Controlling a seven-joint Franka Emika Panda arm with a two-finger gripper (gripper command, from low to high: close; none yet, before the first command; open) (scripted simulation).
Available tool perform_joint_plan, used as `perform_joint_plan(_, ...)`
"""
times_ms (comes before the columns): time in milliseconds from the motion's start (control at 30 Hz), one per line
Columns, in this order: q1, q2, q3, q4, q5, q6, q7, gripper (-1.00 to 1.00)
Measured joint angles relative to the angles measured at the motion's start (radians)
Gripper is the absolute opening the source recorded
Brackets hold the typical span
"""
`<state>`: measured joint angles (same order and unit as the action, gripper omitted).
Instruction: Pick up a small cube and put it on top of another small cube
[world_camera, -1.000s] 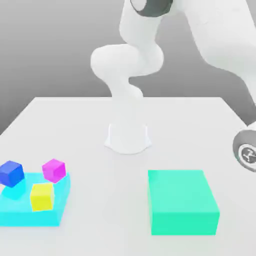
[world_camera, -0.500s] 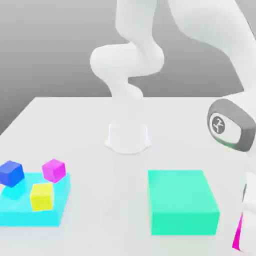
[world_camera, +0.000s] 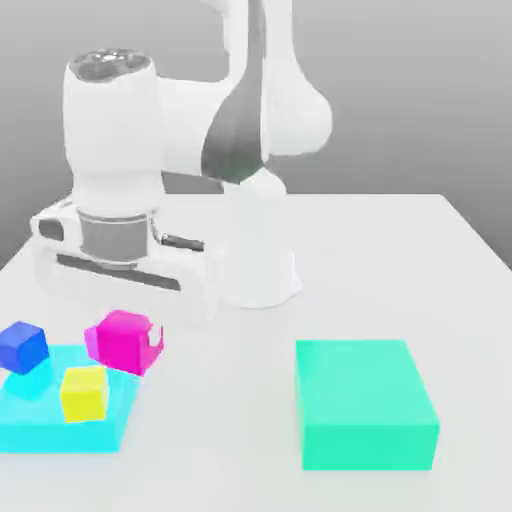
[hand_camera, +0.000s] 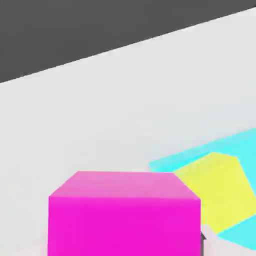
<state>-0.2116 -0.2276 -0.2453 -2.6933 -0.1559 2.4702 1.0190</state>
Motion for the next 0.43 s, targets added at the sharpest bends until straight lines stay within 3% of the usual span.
perform_joint_plan(133,-0.157,-0.142,-0.040,-0.129,-0.018,-0.009,0.171,-1.00)
perform_joint_plan(333,-0.169,0.011,-0.076,-0.186,0.012,0.200,0.183,-1.00)
perform_joint_plan(367,-0.166,0.037,-0.080,-0.190,0.019,0.230,0.179,1.00)
perform_joint_plan(433,-0.166,0.037,-0.080,-0.190,0.019,0.230,0.179,1.00)
